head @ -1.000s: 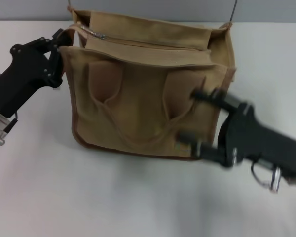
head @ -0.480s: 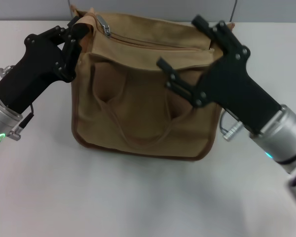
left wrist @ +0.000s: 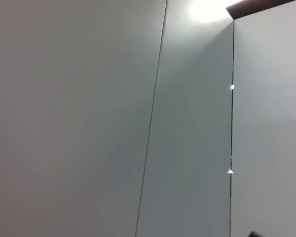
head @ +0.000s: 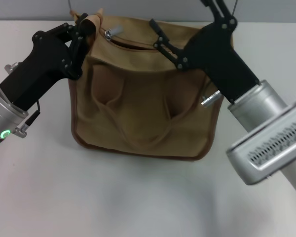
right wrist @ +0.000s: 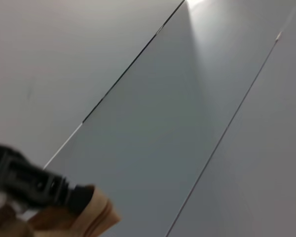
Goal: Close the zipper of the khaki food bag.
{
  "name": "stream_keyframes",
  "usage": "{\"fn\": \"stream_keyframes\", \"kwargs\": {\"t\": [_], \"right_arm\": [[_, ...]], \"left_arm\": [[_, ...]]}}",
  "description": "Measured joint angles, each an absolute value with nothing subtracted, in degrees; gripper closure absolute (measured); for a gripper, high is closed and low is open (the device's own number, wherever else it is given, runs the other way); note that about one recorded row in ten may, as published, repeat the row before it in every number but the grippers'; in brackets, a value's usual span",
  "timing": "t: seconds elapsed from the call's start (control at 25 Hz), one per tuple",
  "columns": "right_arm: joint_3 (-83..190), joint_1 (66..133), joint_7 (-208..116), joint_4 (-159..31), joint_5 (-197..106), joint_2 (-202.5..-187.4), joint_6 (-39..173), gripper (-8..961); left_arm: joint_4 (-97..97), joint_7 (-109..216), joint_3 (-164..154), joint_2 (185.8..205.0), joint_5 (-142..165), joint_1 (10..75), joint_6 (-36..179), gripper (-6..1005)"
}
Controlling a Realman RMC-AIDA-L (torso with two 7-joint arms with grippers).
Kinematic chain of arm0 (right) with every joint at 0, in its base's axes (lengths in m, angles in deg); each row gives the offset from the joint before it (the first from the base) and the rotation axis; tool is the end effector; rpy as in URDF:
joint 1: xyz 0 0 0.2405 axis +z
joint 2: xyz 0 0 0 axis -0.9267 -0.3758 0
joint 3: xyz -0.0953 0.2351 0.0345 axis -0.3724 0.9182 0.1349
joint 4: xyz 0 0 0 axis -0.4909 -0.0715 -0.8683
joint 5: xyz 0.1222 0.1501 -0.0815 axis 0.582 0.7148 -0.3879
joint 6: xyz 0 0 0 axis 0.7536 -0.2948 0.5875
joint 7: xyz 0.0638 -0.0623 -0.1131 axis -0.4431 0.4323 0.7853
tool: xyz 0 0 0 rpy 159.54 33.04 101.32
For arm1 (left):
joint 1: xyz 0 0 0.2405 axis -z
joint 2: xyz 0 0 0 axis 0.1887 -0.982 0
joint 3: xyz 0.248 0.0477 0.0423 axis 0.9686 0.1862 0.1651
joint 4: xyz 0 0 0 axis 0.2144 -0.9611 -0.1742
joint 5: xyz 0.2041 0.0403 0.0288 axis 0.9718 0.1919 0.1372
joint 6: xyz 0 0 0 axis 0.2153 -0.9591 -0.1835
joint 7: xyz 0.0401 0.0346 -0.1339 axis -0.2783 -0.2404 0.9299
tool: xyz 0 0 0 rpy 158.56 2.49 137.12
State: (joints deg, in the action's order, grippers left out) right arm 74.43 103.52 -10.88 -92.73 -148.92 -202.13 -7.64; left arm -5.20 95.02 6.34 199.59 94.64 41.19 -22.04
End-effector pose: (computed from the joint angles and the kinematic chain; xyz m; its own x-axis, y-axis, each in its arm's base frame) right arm 0.1614 0.3111 -0.0840 0.6732 0.6444 -0.3628 -0.1221 -0.3871 -0.9139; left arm -0.2482 0.3044 -0.0001 0.4077 -0.1388 0.9025 0.5136 -0.7823 -0.3523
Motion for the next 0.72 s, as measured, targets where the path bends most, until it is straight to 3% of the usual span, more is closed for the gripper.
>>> {"fn": "stream_keyframes", "kwargs": {"t": [0.72], "right_arm": [[74.41, 105.99, -2.31, -95.43, -150.55, -202.13, 2.14, 142]], "left_arm": [[-3.96, 96.27, 8.0, 199.59, 94.63, 44.81, -21.42, 979]]}}
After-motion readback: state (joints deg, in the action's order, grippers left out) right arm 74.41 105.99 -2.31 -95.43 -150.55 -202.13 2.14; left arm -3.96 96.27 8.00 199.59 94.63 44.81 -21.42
